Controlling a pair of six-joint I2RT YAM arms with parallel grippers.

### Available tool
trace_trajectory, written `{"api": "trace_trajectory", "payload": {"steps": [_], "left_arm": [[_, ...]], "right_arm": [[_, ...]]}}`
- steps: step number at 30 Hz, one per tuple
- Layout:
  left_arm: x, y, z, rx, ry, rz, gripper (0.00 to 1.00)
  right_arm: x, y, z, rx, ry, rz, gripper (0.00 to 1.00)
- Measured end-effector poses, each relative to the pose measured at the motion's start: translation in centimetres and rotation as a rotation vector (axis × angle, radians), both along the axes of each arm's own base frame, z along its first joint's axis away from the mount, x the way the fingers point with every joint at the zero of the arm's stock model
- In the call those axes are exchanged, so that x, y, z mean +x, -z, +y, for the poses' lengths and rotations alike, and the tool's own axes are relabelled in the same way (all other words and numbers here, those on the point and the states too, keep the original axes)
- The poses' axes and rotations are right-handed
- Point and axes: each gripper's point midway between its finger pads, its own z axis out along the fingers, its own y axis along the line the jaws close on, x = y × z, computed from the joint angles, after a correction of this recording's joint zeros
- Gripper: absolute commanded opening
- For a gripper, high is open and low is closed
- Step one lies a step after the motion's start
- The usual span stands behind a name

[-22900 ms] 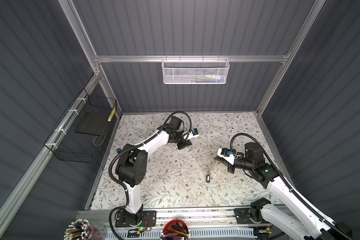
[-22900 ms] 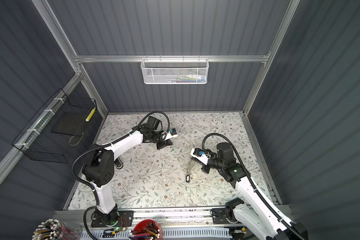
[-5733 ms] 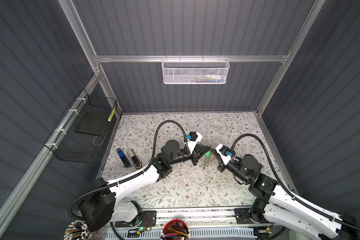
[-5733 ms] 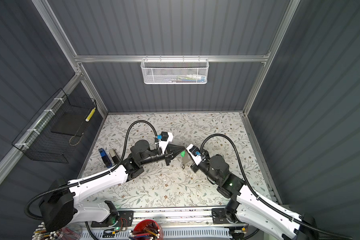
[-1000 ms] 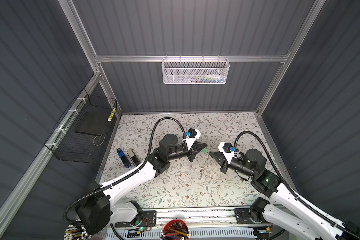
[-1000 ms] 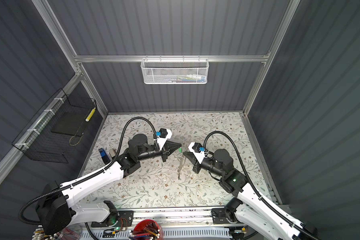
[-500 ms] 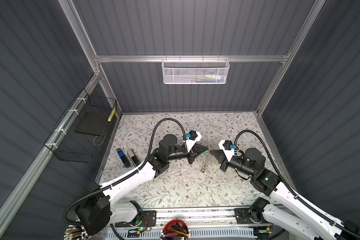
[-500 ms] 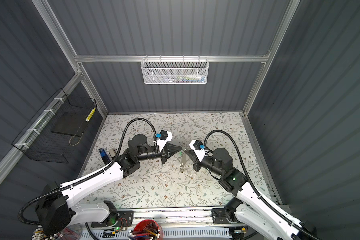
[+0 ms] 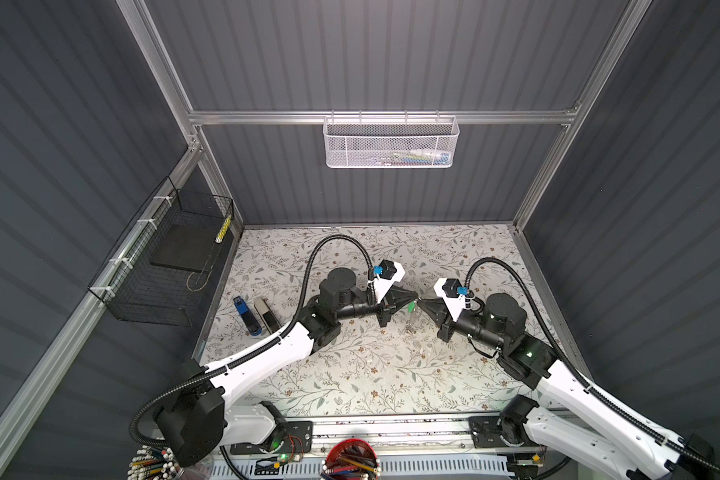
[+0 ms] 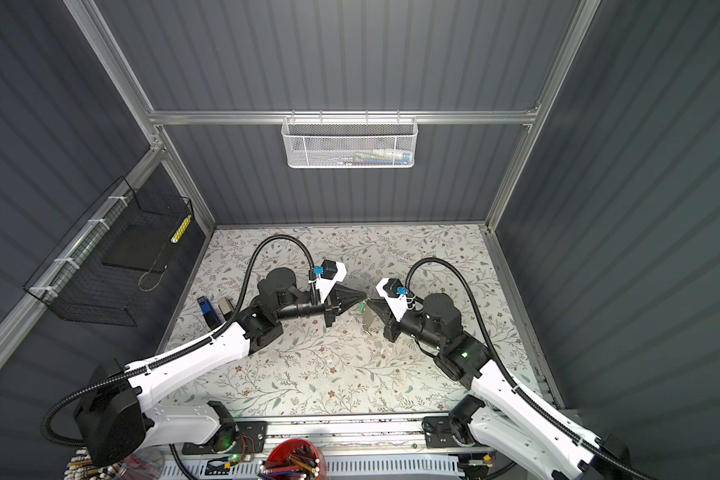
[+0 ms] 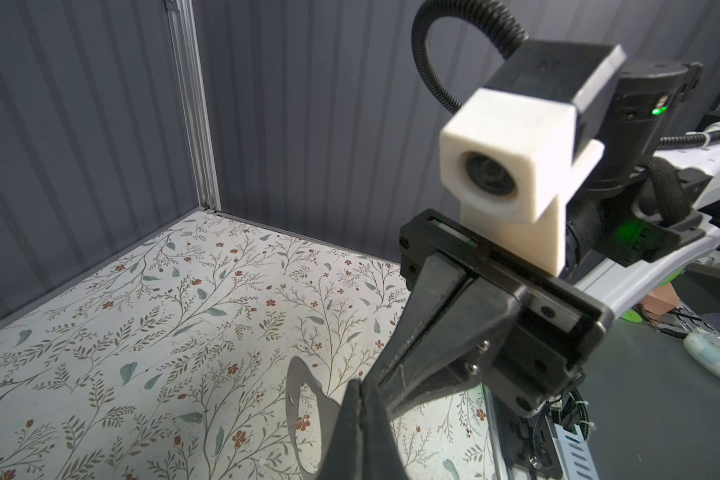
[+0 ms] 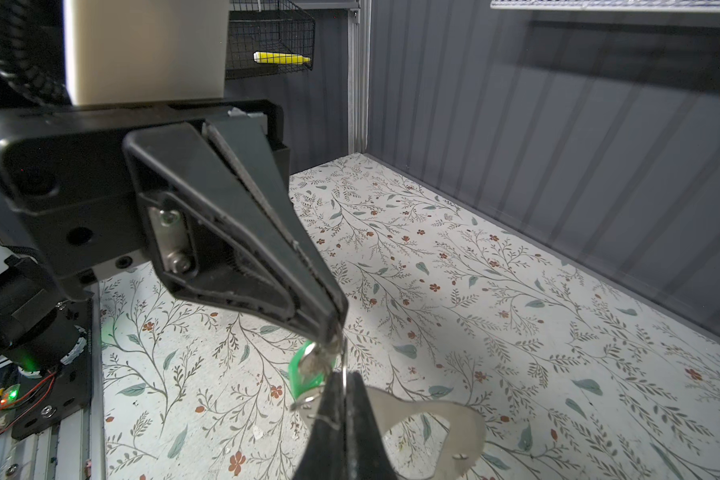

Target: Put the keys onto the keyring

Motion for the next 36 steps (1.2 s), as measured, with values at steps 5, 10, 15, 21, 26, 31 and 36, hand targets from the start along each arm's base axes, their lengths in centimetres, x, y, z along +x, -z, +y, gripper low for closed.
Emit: {"api": "trace_trajectory", "payload": {"steps": [5, 10, 15, 21, 26, 31, 36], "left_arm": [[0.2, -0.4, 0.0, -0.014, -0.012, -0.003, 0.00], [0.3, -0.6, 0.0, -0.026, -0.018, 0.004, 0.00], [0.3, -0.9, -0.2, -0.052, -0.017, 0.015, 0.00], [0.3, -1.1, -0.2, -0.084, -0.019, 0.038, 0.00], [0.4, -1.2, -0.2, -0.107, -0.020, 0.048, 0.00], [0.7, -1.0, -0.3, -0.110, -0.031, 0.059, 0.00], [0.9, -1.2, -0.3, -0.119, -0.045, 0.060, 0.00]], "right_arm": [[-0.1, -0.1, 0.1, 0.004, -0.007, 0.001, 0.00], [-0.1, -0.3, 0.1, 0.011, -0.010, -0.006, 0.00], [0.3, -0.5, -0.1, 0.020, 0.018, -0.007, 0.00], [0.8, -0.8, -0.5, 0.035, 0.059, -0.004, 0.00], [0.9, -1.7, -0.5, 0.066, 0.061, -0.026, 0.00], [0.7, -2.3, -0.5, 0.089, 0.057, -0.043, 0.00], [0.6, -2.4, -0.4, 0.096, 0.052, -0.046, 0.00]]}}
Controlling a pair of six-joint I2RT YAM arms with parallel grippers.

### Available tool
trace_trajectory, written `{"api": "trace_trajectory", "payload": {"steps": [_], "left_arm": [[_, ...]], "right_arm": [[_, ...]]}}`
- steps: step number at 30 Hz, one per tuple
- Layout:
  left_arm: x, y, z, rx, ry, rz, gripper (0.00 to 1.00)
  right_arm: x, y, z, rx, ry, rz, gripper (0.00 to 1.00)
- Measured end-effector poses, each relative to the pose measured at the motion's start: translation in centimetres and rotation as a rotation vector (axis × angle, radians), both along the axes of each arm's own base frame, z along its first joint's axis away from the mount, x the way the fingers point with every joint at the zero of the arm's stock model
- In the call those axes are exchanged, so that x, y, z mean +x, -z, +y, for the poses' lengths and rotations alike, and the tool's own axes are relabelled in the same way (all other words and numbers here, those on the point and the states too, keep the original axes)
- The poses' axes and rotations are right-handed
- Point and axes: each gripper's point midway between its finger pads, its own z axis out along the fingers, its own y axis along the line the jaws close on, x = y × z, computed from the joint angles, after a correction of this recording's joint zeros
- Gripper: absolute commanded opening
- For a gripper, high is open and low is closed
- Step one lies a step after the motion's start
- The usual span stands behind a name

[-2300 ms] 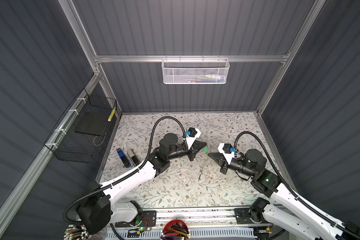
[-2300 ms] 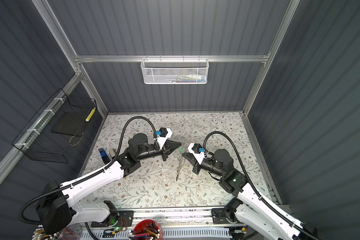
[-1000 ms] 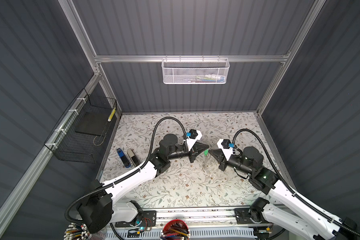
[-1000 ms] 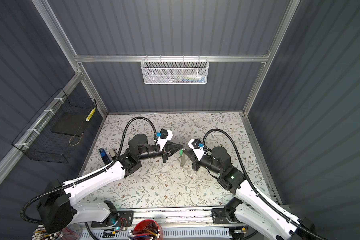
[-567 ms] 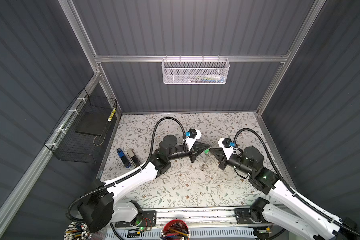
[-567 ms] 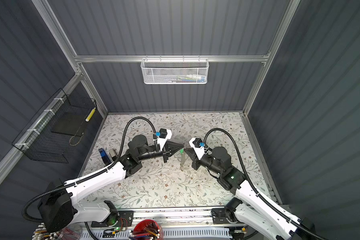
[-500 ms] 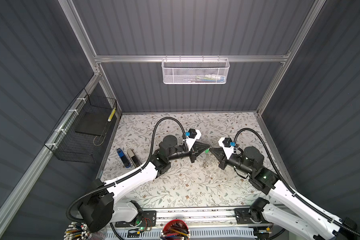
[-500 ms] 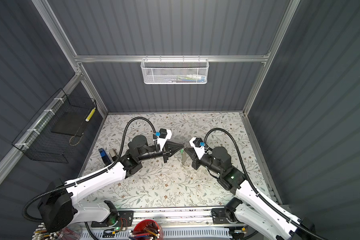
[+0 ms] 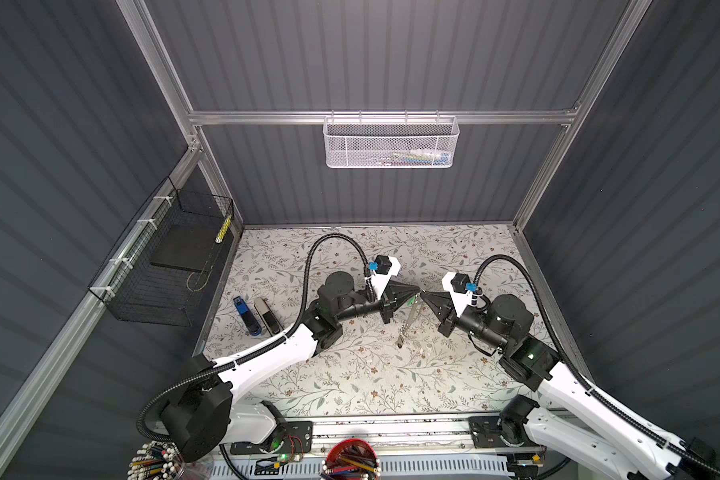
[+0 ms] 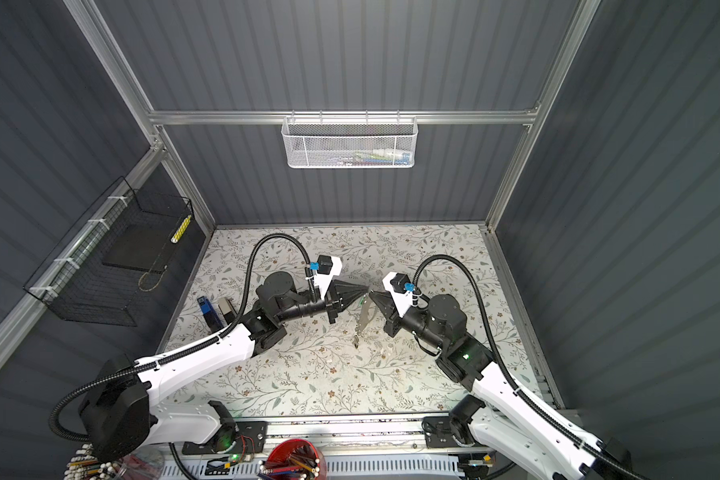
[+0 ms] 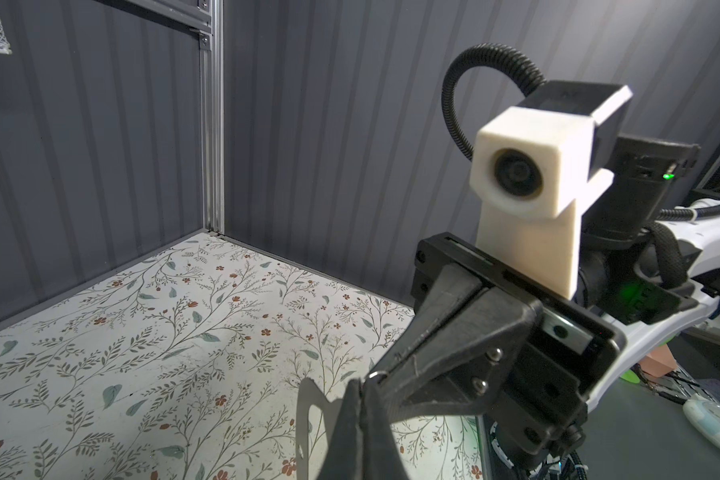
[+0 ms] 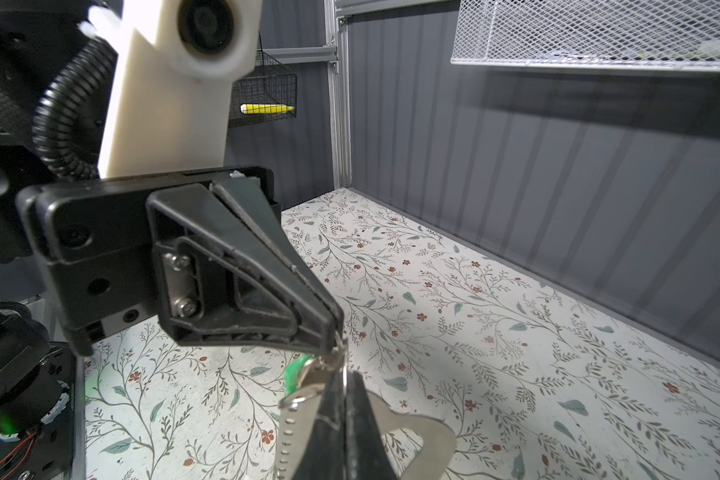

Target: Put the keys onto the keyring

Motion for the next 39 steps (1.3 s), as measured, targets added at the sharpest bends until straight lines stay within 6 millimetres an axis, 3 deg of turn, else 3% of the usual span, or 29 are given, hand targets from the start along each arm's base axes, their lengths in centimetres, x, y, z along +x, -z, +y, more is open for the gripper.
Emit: {"api": "trace_trajectory", "payload": {"steps": [39], "left_arm": [[0.8, -0.2, 0.4, -0.043, -0.091, -0.022, 0.00]], "right_arm": [[0.1, 1.0, 0.8, -0.003, -0.034, 0.046, 0.00]]}}
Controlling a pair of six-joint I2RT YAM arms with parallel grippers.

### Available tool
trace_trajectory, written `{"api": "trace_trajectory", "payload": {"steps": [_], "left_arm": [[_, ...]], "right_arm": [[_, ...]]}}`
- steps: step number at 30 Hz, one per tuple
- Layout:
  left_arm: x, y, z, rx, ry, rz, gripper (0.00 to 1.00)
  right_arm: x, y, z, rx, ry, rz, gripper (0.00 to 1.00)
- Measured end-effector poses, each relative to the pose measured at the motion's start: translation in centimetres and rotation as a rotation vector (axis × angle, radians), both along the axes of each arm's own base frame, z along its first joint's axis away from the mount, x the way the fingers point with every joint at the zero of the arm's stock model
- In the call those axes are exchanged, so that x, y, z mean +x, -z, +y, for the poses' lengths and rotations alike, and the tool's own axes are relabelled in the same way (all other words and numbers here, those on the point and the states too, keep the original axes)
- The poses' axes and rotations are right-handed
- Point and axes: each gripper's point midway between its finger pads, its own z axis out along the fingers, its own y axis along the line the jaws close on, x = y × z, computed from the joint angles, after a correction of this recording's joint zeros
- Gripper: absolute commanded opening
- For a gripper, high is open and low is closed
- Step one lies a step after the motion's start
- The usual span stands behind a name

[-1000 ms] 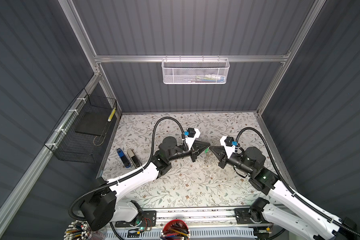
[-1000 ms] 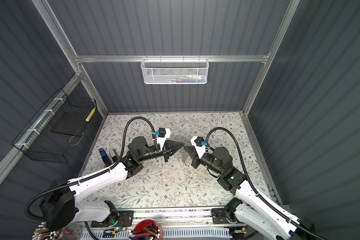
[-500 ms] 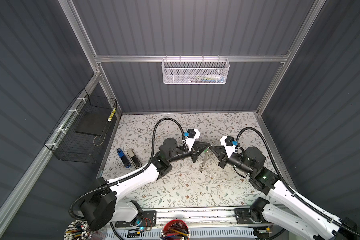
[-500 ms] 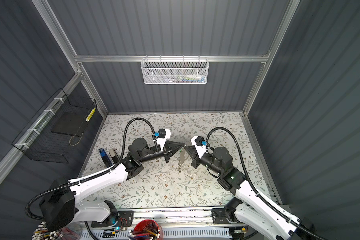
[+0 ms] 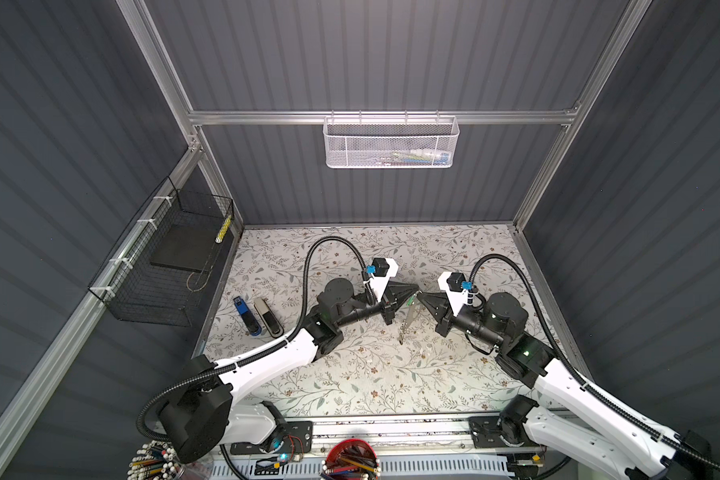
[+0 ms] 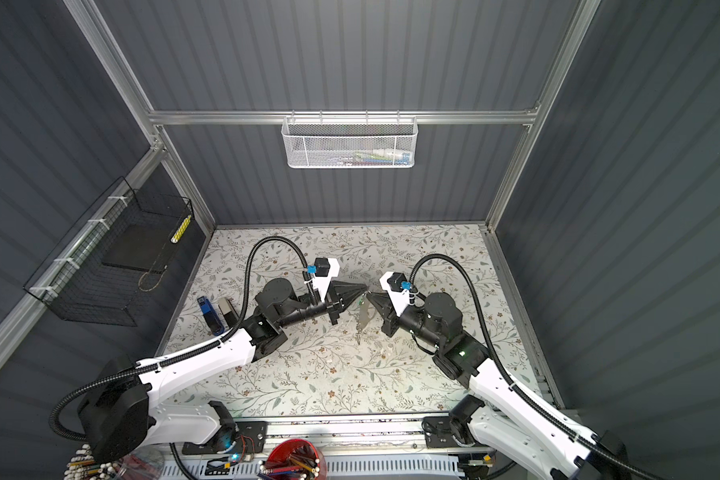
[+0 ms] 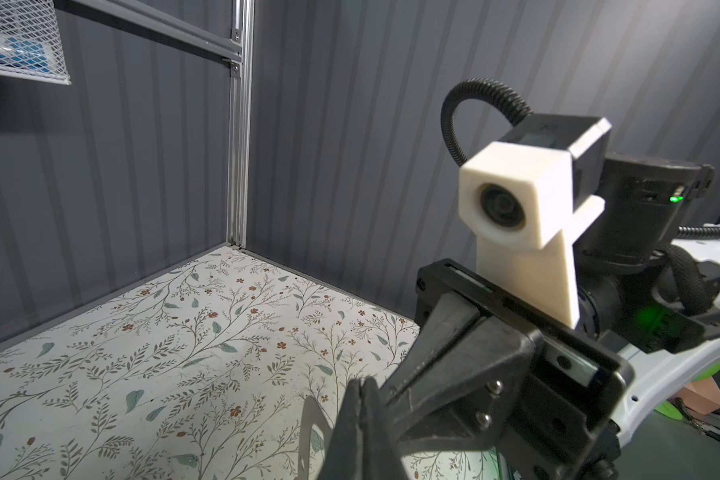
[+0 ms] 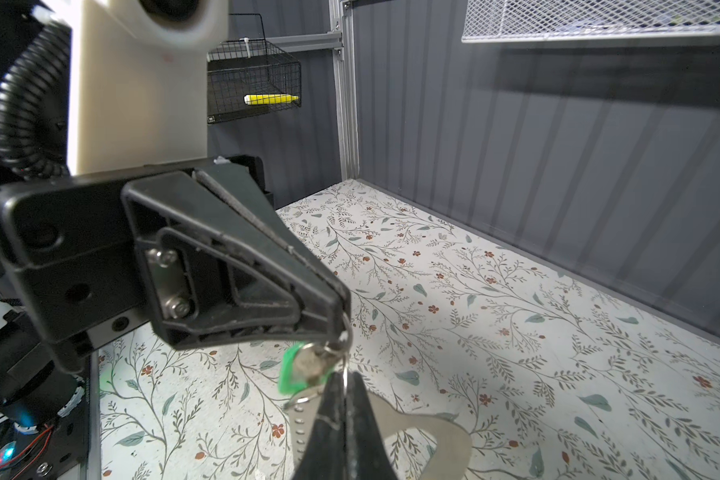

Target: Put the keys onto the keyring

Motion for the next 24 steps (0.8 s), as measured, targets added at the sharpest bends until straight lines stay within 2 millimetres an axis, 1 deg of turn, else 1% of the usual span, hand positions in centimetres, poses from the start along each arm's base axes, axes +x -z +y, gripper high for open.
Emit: {"api": "trace_trajectory", "payload": {"steps": [6, 14, 24], "left_arm": [[0.09, 0.09, 0.01, 0.003, -0.005, 0.003, 0.00], [-0.06, 0.17, -0.08, 0.004, 0.006, 0.004, 0.00], [-0.63, -0.77, -0.13, -0.037, 0.039, 0.005, 0.00]], "right_arm": [[-0.30, 0.06, 0.26, 0.000, -0.022, 0.002, 0.00], [-0.27, -0.07, 0.12, 0.002, -0.015, -0.001, 0.00], [0.00, 0.07, -0.09, -0.001, 0.005, 0.006, 0.00]]}}
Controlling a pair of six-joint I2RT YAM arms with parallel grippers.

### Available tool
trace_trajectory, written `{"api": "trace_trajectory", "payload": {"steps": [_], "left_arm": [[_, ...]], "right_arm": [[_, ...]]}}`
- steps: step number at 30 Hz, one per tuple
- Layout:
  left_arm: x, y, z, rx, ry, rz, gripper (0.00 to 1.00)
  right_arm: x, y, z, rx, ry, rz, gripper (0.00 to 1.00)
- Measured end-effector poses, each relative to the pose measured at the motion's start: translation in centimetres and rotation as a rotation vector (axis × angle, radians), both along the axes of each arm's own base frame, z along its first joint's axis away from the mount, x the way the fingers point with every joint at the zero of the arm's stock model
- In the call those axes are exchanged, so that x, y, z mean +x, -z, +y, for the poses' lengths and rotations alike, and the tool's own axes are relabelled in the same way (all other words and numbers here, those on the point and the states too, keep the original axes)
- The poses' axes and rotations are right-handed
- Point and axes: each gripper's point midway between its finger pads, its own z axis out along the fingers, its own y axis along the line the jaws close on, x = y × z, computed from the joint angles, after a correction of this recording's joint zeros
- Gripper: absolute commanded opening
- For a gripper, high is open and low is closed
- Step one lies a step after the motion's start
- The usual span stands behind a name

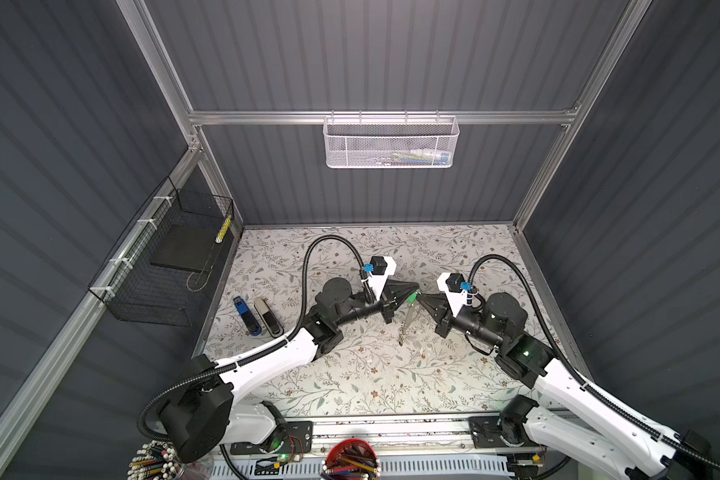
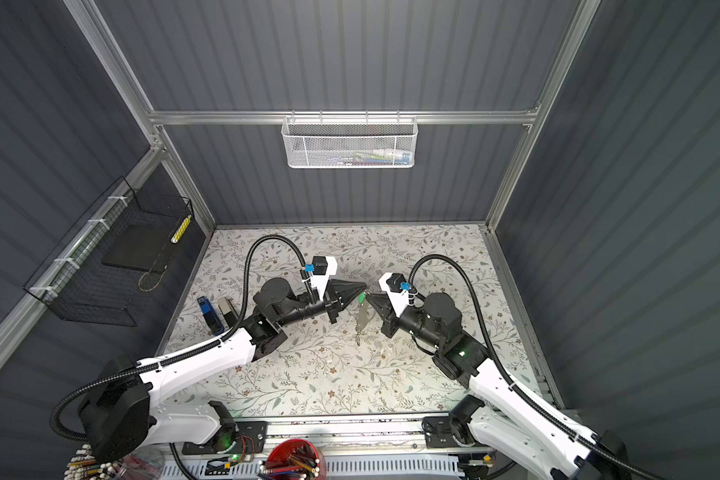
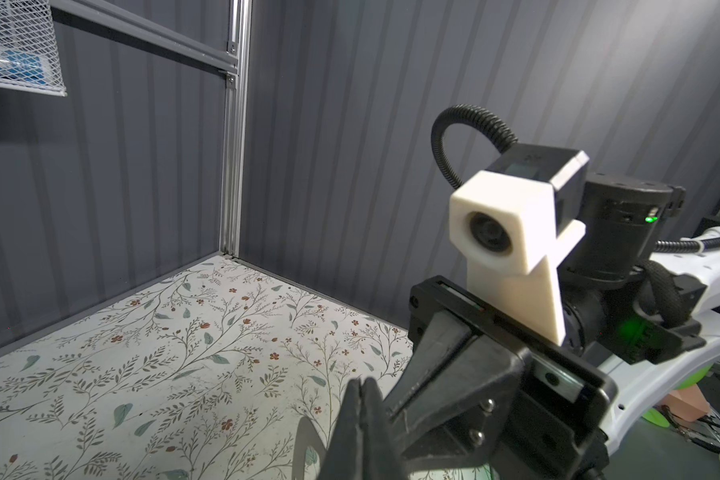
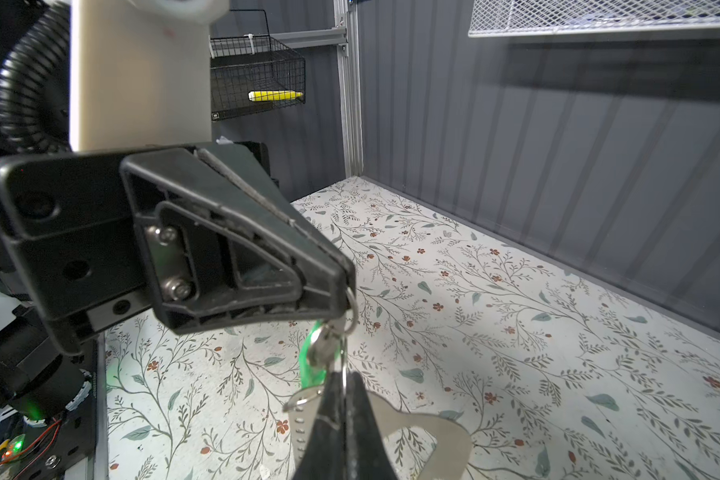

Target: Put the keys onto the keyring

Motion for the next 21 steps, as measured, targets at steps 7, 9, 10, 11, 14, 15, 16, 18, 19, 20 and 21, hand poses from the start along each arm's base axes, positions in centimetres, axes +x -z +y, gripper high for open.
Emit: {"api": "trace_trajectory", "payload": {"steps": [7, 9, 10, 11, 14, 15, 16, 18, 19, 20, 21], "left_arm": [[-0.3, -0.2, -0.2, -0.019, 0.026, 0.007, 0.00], [-0.2, 0.0, -0.4, -0.019, 0.031, 0.012, 0.00], [-0.2, 0.0, -0.4, -0.020, 0.031, 0.014, 0.00], [-0.2, 0.1, -0.4, -0.020, 0.032, 0.018, 0.00], [-0.2, 0.1, -0.4, -0.019, 0.035, 0.019, 0.00], [-0.2, 0.1, -0.4, -0.019, 0.035, 0.018, 0.00], [-0.2, 0.1, -0.4, -0.019, 0.034, 0.018, 0.00], [-0.2, 0.1, -0.4, -0.019, 0.034, 0.018, 0.00], [-0.2, 0.2, -0.4, -0.019, 0.032, 0.018, 0.00], [-0.2, 0.2, -0.4, -0.017, 0.029, 0.018, 0.00], [-0.2, 0.3, -0.4, -0.016, 0.028, 0.017, 0.00]], "right_arm": [[-0.2, -0.8, -0.2, 0.022, 0.001, -0.017, 0.00], [-0.2, -1.0, -0.2, 0.032, 0.002, -0.022, 0.00], [-0.2, -1.1, -0.3, 0.035, 0.004, -0.022, 0.00], [-0.2, -1.1, -0.4, 0.038, 0.007, -0.020, 0.00], [-0.1, -1.2, -0.4, 0.044, 0.009, -0.023, 0.00], [-0.1, -1.2, -0.4, 0.045, 0.007, -0.022, 0.00], [-0.2, -1.3, -0.4, 0.045, 0.006, -0.022, 0.00], [-0.2, -1.3, -0.4, 0.051, 0.002, -0.024, 0.00], [-0.2, -1.3, -0.4, 0.055, 0.002, -0.023, 0.00], [-0.2, -1.2, -0.4, 0.056, 0.003, -0.022, 0.00], [-0.3, -1.2, -0.4, 0.059, -0.003, -0.018, 0.00]]}}
